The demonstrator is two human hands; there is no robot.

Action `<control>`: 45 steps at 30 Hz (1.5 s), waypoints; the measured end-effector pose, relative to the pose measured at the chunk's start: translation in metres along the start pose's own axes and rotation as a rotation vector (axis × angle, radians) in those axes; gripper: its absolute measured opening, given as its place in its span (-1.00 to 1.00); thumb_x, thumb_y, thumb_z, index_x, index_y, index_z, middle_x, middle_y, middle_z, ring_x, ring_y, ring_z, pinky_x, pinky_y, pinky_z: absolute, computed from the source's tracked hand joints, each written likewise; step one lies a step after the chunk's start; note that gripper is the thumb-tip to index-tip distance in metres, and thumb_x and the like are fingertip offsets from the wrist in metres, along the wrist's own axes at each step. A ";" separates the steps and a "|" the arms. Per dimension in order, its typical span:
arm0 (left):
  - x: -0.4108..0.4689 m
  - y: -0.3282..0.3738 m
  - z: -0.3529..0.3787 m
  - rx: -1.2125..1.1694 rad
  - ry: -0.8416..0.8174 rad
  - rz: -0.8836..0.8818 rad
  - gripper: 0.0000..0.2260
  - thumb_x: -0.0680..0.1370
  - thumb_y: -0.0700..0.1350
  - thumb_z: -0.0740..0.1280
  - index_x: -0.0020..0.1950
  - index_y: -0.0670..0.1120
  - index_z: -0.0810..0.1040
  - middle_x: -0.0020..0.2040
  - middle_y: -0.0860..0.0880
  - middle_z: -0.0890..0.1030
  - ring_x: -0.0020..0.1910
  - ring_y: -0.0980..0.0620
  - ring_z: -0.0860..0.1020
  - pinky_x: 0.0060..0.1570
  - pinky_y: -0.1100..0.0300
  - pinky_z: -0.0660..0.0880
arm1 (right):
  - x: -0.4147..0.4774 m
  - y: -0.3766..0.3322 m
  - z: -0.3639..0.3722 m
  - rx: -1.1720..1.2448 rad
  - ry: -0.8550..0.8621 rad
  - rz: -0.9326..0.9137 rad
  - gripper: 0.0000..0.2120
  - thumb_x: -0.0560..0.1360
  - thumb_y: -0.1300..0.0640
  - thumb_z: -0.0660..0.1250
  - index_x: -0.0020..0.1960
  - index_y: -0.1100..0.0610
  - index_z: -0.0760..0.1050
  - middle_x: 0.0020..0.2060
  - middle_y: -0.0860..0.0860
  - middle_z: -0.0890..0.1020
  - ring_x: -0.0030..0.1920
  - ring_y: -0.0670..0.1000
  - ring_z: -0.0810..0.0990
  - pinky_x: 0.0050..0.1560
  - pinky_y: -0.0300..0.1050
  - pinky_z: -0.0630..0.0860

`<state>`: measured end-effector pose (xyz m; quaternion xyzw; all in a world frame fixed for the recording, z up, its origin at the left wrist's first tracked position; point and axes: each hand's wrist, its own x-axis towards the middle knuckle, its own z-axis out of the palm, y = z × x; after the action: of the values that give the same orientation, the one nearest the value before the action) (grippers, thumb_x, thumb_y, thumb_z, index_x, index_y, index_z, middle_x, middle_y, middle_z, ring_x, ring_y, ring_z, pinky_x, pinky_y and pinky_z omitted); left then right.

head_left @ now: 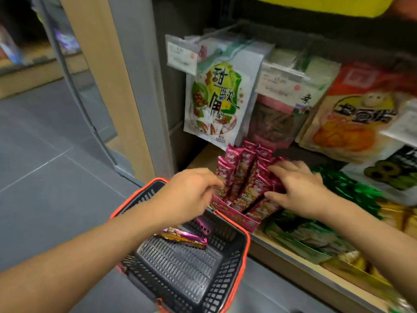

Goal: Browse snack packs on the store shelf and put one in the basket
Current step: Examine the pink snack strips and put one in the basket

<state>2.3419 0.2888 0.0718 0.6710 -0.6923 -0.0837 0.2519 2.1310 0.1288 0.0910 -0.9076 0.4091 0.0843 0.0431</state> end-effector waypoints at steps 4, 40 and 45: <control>0.055 0.048 0.010 0.060 -0.134 0.007 -0.53 0.52 -0.18 0.31 0.43 -0.07 0.41 0.35 -0.07 0.49 0.32 -0.02 0.45 0.32 0.15 0.34 | -0.004 -0.002 0.010 0.071 0.009 -0.093 -0.39 0.52 -0.08 0.30 0.51 -0.05 0.20 0.48 -0.07 0.27 0.45 0.07 0.20 0.31 0.21 0.30; 0.081 0.059 0.059 0.102 -0.196 -0.084 -0.46 0.54 -0.15 0.32 0.51 0.00 0.31 0.52 -0.03 0.28 0.44 -0.05 0.33 0.37 0.23 0.24 | -0.074 -0.013 -0.073 0.093 0.971 -0.418 -0.89 0.50 0.31 0.27 -0.02 0.31 0.52 0.11 0.22 0.61 -0.15 0.21 0.64 -0.46 -0.02 0.55; 0.068 0.074 0.007 0.033 -0.164 -0.280 -0.73 0.51 -0.24 0.27 0.13 -0.02 0.65 0.15 -0.03 0.64 0.15 -0.04 0.57 0.08 0.23 0.46 | -0.136 -0.012 -0.091 0.238 1.167 -0.463 -0.91 0.51 0.37 0.29 0.02 0.31 0.48 0.04 0.25 0.61 0.00 0.18 0.59 -0.12 0.05 0.58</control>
<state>2.2747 0.2272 0.1158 0.7557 -0.6117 -0.1614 0.1694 2.0621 0.2229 0.2065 -0.8580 0.1651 -0.4815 -0.0690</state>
